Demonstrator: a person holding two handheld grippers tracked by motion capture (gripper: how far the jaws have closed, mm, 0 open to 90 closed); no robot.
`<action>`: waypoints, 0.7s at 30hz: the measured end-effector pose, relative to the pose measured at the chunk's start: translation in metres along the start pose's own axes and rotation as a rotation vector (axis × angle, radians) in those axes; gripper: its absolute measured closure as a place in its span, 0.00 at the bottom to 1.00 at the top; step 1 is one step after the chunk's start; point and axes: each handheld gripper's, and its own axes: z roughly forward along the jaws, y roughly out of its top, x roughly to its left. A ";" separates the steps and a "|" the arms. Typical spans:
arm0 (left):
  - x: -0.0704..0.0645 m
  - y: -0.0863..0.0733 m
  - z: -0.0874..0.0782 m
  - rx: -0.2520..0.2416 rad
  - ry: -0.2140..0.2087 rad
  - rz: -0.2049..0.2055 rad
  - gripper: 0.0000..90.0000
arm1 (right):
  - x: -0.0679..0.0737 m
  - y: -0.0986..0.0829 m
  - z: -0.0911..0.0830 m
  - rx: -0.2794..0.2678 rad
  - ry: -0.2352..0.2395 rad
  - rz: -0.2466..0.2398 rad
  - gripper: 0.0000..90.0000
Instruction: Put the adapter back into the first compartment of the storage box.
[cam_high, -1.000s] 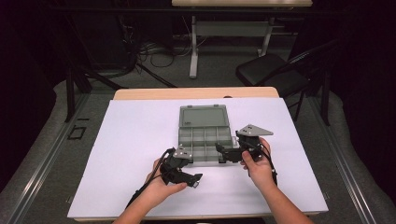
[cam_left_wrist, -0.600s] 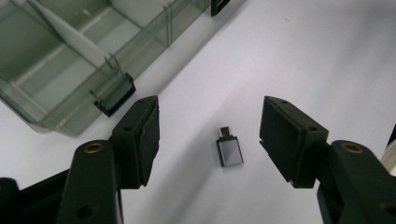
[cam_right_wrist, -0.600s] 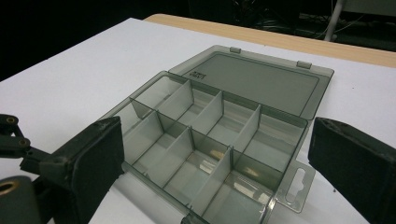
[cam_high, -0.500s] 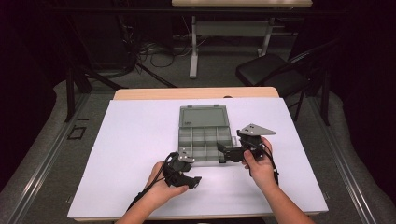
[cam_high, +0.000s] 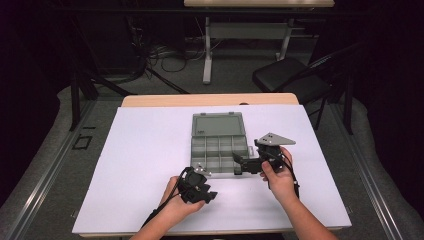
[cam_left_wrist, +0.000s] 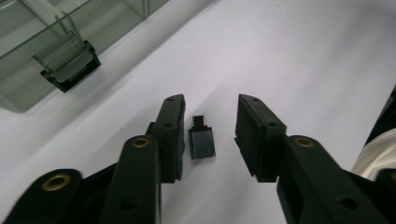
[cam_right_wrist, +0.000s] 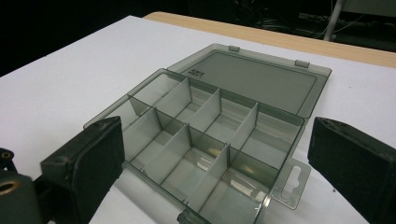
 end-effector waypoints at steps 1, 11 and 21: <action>0.000 -0.001 0.000 0.002 0.004 -0.007 0.71 | 0.000 0.000 0.000 -0.001 0.000 0.001 0.04; -0.001 -0.005 0.006 0.036 0.014 -0.026 0.73 | 0.001 -0.001 0.002 0.010 0.006 -0.012 0.04; -0.002 -0.008 0.008 0.047 0.039 -0.032 0.79 | 0.002 0.001 0.004 -0.001 0.012 -0.007 0.07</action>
